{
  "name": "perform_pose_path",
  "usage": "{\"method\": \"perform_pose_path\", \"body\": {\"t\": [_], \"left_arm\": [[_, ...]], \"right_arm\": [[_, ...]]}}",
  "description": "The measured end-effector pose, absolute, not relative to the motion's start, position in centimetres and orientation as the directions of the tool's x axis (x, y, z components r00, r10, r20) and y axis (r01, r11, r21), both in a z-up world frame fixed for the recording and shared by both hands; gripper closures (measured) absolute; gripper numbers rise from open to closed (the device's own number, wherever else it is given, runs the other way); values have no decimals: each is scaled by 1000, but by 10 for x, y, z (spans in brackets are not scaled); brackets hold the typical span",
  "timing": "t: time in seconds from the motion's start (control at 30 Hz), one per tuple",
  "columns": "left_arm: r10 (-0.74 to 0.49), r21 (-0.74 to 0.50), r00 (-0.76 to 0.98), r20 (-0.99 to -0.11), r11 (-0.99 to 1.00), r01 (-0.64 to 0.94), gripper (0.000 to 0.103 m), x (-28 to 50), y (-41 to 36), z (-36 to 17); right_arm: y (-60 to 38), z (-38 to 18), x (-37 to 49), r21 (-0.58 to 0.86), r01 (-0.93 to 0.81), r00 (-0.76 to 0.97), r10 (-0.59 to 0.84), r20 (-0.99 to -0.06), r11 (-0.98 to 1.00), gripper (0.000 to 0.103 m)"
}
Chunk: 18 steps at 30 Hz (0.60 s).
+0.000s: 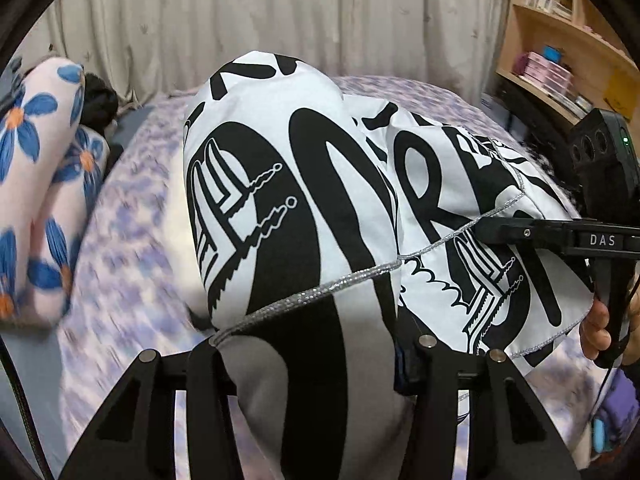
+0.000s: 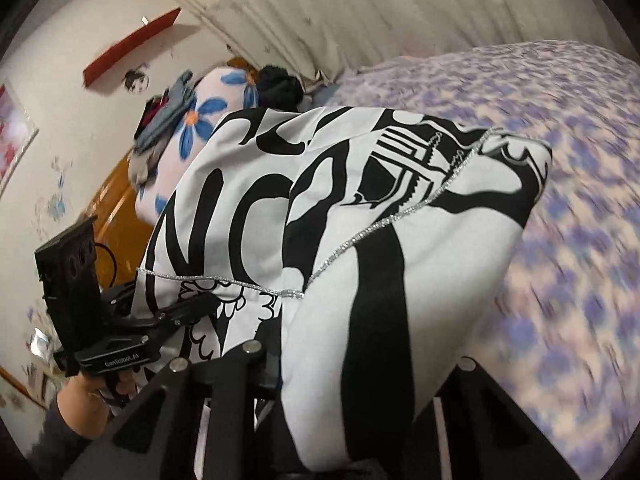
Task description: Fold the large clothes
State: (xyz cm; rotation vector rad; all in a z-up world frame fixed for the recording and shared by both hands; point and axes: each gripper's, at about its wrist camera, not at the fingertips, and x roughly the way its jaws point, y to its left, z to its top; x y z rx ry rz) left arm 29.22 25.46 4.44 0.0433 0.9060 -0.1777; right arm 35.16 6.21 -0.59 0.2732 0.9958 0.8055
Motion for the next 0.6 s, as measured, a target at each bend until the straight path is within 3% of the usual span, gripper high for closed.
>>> {"method": "perform_pose_path", "body": {"t": [0.17,0.4,0.57,0.6], "left_arm": [[-113,-3,602,-790,983,181,55,383,308,40],[-115,-34,539,-835,987,158,51,486,371,-27],[-199,-177,518,-832,980,92,18,510,409,-81],[-216,-200,517,-829,976,87,17,510,413,-84]], "right_arm": [[115,-27,438,580,-441,318,723,-613,685,78],[169,-99,527,623,-387,291,731,-617,680,78],[162,-158,544,669,-326,268,744,-612,668,61],[160,-157,541,664,-344,264,747,-610,664,60]]}}
